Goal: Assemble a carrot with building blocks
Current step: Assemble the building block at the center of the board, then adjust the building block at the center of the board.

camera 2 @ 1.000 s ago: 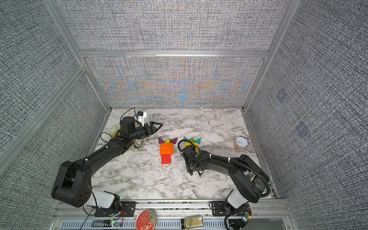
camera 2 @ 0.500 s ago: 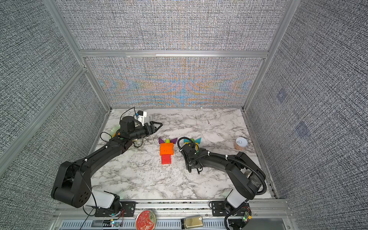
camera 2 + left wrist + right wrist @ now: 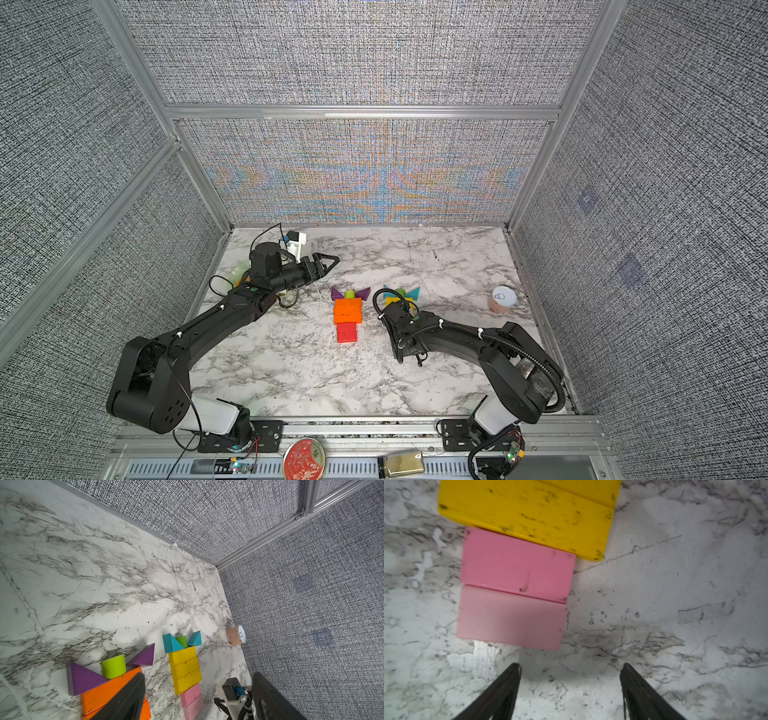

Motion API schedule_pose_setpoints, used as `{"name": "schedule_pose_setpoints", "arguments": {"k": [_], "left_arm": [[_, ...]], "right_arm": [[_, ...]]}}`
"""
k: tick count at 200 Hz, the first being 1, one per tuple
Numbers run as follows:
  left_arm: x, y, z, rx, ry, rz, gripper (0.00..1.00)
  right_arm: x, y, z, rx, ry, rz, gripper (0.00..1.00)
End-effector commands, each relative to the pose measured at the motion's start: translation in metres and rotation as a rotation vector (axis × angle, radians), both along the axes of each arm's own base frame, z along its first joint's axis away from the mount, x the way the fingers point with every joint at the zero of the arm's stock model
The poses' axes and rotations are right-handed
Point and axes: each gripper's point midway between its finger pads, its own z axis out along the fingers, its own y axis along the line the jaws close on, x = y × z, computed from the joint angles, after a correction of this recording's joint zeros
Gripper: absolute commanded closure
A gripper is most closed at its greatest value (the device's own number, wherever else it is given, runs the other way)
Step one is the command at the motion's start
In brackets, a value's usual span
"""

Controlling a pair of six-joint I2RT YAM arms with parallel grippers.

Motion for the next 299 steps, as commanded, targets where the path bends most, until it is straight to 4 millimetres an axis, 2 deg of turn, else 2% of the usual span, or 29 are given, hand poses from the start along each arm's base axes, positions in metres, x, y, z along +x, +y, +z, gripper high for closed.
{"name": "schedule_pose_setpoints", "arguments": {"k": [1,28,77,105,142,161,182,190,204,234,243,255,264,269,276,299], "left_arm": [[0.002,0.001,0.003,0.012,-0.022,0.002,0.18],[0.002,0.000,0.003,0.012,-0.022,0.001,0.18],[0.002,0.000,0.003,0.012,-0.021,0.001,0.18],[0.002,0.000,0.002,0.012,-0.019,-0.001,0.18],[0.002,0.000,0.001,0.012,-0.018,-0.002,0.18],[0.003,0.000,0.002,0.012,-0.019,-0.001,0.18],[0.003,0.001,0.007,0.028,-0.041,-0.002,0.19],[0.003,0.003,0.013,0.044,-0.063,0.002,0.19],[0.003,0.009,0.030,0.086,-0.128,0.022,0.18],[0.000,0.050,0.083,0.251,-0.375,0.196,0.18],[-0.002,0.069,0.097,0.304,-0.437,0.288,0.18],[-0.007,0.090,0.115,0.356,-0.511,0.386,0.18],[-0.012,0.103,0.125,0.384,-0.561,0.446,0.17],[-0.015,0.108,0.129,0.395,-0.583,0.472,0.17],[-0.017,0.116,0.133,0.416,-0.610,0.510,0.16],[-0.018,0.138,0.133,0.477,-0.631,0.616,0.15]], "right_arm": [[-0.003,-0.015,-0.003,-0.063,0.011,-0.016,0.23],[0.001,-0.023,-0.004,-0.096,-0.001,-0.043,0.24],[0.010,-0.017,-0.007,-0.093,-0.009,-0.038,0.24],[0.009,-0.016,-0.008,-0.087,-0.004,-0.033,0.24],[0.003,-0.015,0.001,-0.059,-0.001,-0.028,0.24],[0.005,-0.011,0.020,-0.029,-0.026,-0.018,0.24],[0.014,-0.005,0.060,0.023,-0.110,-0.007,0.24],[0.027,0.002,0.088,0.063,-0.184,-0.008,0.24],[0.043,-0.001,0.127,0.083,-0.302,-0.021,0.22],[0.064,0.002,0.212,0.188,-0.546,-0.009,0.19],[0.066,0.005,0.232,0.219,-0.602,0.008,0.18],[0.070,-0.002,0.255,0.229,-0.682,-0.010,0.18],[0.077,-0.011,0.260,0.240,-0.694,-0.041,0.18],[0.083,-0.016,0.256,0.258,-0.673,-0.061,0.19],[0.092,-0.024,0.244,0.287,-0.620,-0.099,0.19],[0.113,-0.027,0.196,0.395,-0.437,-0.153,0.25]]}}
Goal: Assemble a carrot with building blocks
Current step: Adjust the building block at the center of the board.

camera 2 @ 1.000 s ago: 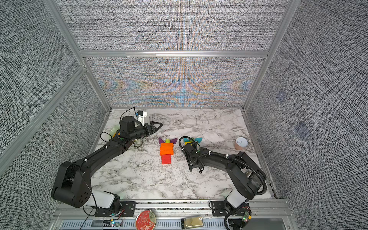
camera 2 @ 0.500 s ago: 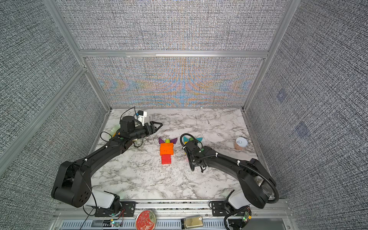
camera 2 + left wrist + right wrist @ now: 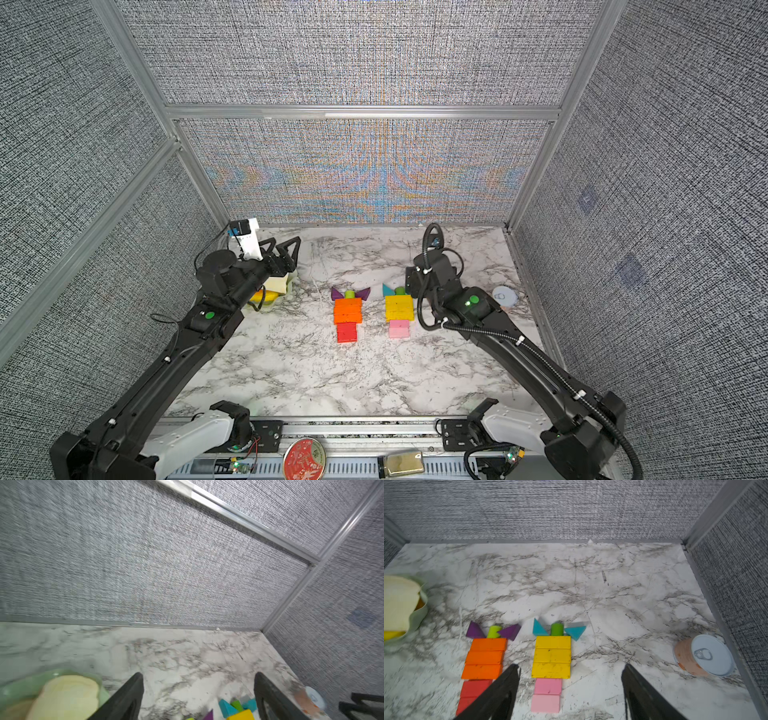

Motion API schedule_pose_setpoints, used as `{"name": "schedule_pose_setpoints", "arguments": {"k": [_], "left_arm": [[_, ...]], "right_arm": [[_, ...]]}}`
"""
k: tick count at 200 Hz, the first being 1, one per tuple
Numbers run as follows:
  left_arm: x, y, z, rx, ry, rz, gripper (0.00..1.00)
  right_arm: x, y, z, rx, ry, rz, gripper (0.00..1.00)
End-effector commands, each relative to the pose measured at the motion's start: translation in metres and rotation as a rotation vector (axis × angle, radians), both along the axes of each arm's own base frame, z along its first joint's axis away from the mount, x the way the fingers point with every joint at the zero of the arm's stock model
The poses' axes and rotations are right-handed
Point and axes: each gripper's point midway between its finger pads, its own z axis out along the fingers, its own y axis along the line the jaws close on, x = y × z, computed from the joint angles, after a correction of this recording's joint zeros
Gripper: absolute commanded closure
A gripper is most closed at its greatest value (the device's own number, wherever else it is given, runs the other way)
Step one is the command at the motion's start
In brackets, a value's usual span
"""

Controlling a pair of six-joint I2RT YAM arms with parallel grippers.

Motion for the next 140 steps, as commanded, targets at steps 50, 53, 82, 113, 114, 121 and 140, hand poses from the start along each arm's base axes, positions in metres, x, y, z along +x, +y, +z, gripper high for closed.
{"name": "schedule_pose_setpoints", "arguments": {"k": [50,53,82,113,114,121,140], "left_arm": [[0.015,0.031,-0.012,0.064,0.009,0.195,0.15],[0.016,0.031,-0.013,0.065,0.012,0.194,0.16],[0.015,0.029,-0.013,0.053,0.009,0.185,0.15],[0.018,0.025,-0.019,0.048,0.030,0.170,0.15],[0.018,0.025,-0.019,0.047,0.031,0.170,0.15],[0.019,0.023,-0.020,0.046,0.035,0.163,0.15],[0.021,0.020,-0.024,0.039,0.049,0.147,0.15]], "right_arm": [[0.045,-0.036,-0.123,0.175,0.306,-0.120,0.61],[0.046,-0.038,-0.126,0.172,0.316,-0.122,0.63],[0.062,-0.037,-0.164,0.148,0.419,-0.093,0.66],[0.072,-0.031,-0.193,0.143,0.479,-0.084,0.67],[0.072,-0.031,-0.194,0.141,0.481,-0.085,0.67],[0.074,-0.032,-0.197,0.134,0.488,-0.091,0.67],[0.078,-0.032,-0.207,0.125,0.502,-0.097,0.67]]}}
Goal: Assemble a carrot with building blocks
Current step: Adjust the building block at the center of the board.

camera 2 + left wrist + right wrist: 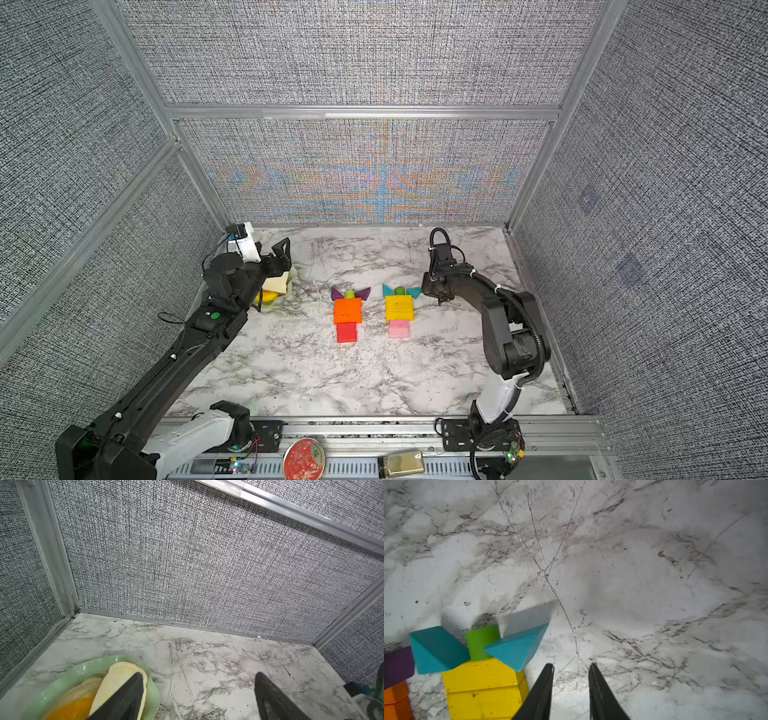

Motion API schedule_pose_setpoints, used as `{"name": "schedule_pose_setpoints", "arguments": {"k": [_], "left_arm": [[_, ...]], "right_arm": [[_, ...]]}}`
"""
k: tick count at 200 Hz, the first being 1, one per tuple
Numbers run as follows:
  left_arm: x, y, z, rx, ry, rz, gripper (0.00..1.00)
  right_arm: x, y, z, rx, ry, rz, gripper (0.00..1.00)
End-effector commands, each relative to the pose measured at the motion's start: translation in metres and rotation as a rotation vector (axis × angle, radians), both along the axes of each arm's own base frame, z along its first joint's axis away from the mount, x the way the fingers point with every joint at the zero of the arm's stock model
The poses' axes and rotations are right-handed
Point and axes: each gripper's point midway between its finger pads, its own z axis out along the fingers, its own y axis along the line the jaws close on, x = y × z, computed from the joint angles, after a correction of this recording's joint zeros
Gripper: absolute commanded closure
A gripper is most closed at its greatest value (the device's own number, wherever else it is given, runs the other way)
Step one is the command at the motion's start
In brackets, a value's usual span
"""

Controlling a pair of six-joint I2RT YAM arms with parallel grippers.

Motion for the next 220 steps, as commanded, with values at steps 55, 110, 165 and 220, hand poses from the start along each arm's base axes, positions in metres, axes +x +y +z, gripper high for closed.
{"name": "schedule_pose_setpoints", "arguments": {"k": [55,110,165,220], "left_arm": [[0.004,-0.011,-0.006,-0.028,0.026,-0.049,0.16],[0.005,-0.015,-0.009,-0.034,0.034,-0.068,0.16],[0.007,-0.018,-0.011,-0.035,0.044,-0.078,0.16],[0.008,-0.020,-0.014,-0.036,0.053,-0.090,0.15]], "right_arm": [[0.015,0.000,-0.023,-0.026,0.039,0.010,0.66],[0.021,0.003,-0.033,-0.028,0.062,0.030,0.66],[0.024,0.009,-0.036,-0.016,0.062,0.059,0.63],[0.026,0.017,-0.038,-0.014,0.062,0.093,0.60]]}}
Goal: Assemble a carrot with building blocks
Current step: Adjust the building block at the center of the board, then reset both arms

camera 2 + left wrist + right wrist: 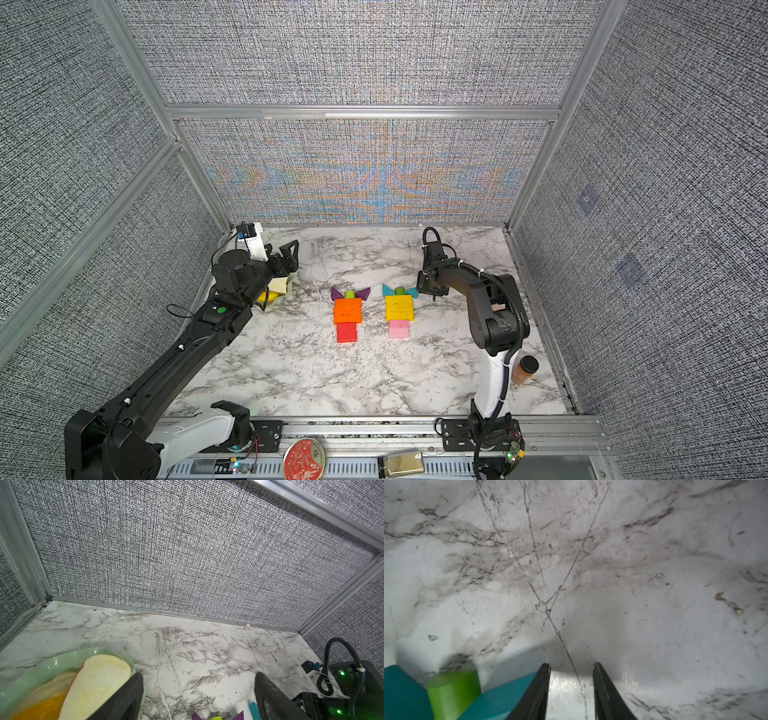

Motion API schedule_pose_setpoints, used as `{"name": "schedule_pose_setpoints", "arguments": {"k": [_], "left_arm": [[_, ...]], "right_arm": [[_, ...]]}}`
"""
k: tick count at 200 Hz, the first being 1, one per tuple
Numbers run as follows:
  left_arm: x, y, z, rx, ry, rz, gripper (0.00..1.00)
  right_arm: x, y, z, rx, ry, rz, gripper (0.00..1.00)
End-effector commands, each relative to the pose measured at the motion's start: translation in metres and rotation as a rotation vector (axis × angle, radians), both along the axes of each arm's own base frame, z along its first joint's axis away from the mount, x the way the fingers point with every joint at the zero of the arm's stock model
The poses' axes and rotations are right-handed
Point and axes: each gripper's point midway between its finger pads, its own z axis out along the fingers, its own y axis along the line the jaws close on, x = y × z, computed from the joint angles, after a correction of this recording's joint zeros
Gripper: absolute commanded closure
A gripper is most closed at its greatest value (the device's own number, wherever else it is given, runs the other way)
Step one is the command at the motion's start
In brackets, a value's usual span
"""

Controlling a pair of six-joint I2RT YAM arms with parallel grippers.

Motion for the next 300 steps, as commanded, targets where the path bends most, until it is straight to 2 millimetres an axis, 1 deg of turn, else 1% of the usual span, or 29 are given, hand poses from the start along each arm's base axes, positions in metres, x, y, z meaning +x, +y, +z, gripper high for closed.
{"name": "schedule_pose_setpoints", "arguments": {"k": [1,34,60,79,109,122,136,145,156,159,174,184,188,201,203,206,208,217,224,229,230,235,238,240,243,262,275,286,300], "left_arm": [[0.000,-0.003,0.002,-0.005,-0.004,-0.016,0.16],[0.000,-0.003,0.002,-0.004,-0.002,-0.019,0.16],[0.001,-0.004,0.001,-0.004,0.000,-0.023,0.16],[0.001,-0.005,0.001,-0.006,0.001,-0.026,0.16],[0.001,-0.006,0.000,-0.005,0.003,-0.031,0.16],[0.001,-0.006,0.001,0.001,0.001,-0.030,0.16],[0.002,-0.005,0.001,0.013,0.002,-0.024,0.16],[0.002,-0.003,0.003,0.027,0.001,-0.019,0.16],[0.003,0.002,0.005,0.049,0.004,0.008,0.16],[0.003,0.004,0.007,0.055,0.002,0.020,0.16],[0.001,0.019,0.018,0.086,-0.003,0.094,0.16],[-0.003,0.029,0.030,0.088,-0.011,0.142,0.09],[-0.005,0.032,0.036,0.086,-0.018,0.158,0.01],[-0.013,0.044,0.048,0.074,-0.046,0.214,0.01],[-0.014,0.047,0.048,0.069,-0.048,0.226,0.01],[-0.017,0.052,0.048,0.062,-0.052,0.247,0.01],[-0.019,0.055,0.048,0.057,-0.055,0.262,0.01],[-0.029,0.069,0.037,0.031,-0.059,0.333,0.01],[-0.038,0.079,0.026,0.013,-0.075,0.372,0.01],[-0.044,0.083,0.018,0.003,-0.097,0.384,0.01],[-0.046,0.084,0.022,-0.003,-0.111,0.387,0.01],[-0.051,0.088,0.017,-0.010,-0.157,0.401,0.00],[-0.054,0.091,0.011,-0.005,-0.183,0.409,0.01],[-0.058,0.093,0.015,-0.011,-0.216,0.417,0.01],[-0.062,0.096,0.004,0.006,-0.228,0.422,0.01],[-0.094,0.112,-0.021,0.117,-0.446,0.467,0.01],[-0.112,0.127,-0.046,0.189,-0.500,0.540,0.01],[-0.114,0.137,-0.067,0.262,-0.450,0.589,0.01],[-0.100,0.145,-0.098,0.339,-0.296,0.625,0.01]], "right_arm": [[-0.004,0.005,-0.004,0.007,0.019,0.028,0.60],[-0.005,0.014,-0.004,0.005,0.018,0.054,0.60],[-0.006,0.008,-0.003,-0.024,0.020,0.043,0.60],[-0.006,0.006,0.003,-0.012,-0.001,0.037,0.60],[-0.007,0.013,0.005,0.004,0.003,0.055,0.60],[-0.008,0.010,0.012,-0.008,-0.012,0.047,0.60],[-0.010,0.008,0.029,-0.005,-0.046,0.039,0.60],[-0.012,0.008,0.046,0.006,-0.086,0.033,0.60],[-0.016,0.009,0.076,0.027,-0.160,0.034,0.59],[-0.017,0.009,0.081,0.028,-0.175,0.035,0.57],[-0.028,0.010,0.127,0.049,-0.299,0.046,0.44],[-0.038,0.012,0.153,0.063,-0.375,0.067,0.37],[-0.042,0.012,0.161,0.066,-0.396,0.074,0.35],[-0.055,0.015,0.184,0.056,-0.461,0.123,0.29],[-0.057,0.016,0.187,0.050,-0.471,0.132,0.24],[-0.060,0.017,0.190,0.040,-0.482,0.145,0.07],[-0.061,0.017,0.192,0.033,-0.490,0.152,0.03],[-0.069,0.019,0.198,-0.019,-0.525,0.182,0.01],[-0.072,0.017,0.196,-0.052,-0.551,0.160,0.01],[-0.073,0.016,0.189,-0.072,-0.566,0.168,0.01],[-0.072,0.016,0.189,-0.071,-0.573,0.170,0.01],[-0.073,0.015,0.180,-0.089,-0.568,0.184,0.01],[-0.071,0.013,0.180,-0.096,-0.578,0.168,0.01],[-0.073,0.010,0.170,-0.105,-0.560,0.160,0.01],[-0.073,0.005,0.165,-0.120,-0.555,0.139,0.01],[-0.064,-0.011,0.149,-0.183,-0.535,0.121,0.01],[-0.059,-0.023,0.143,-0.180,-0.531,0.107,0.01],[-0.056,-0.033,0.141,-0.156,-0.544,0.069,0.01],[-0.056,-0.043,0.143,-0.119,-0.608,0.048,0.01]]}}
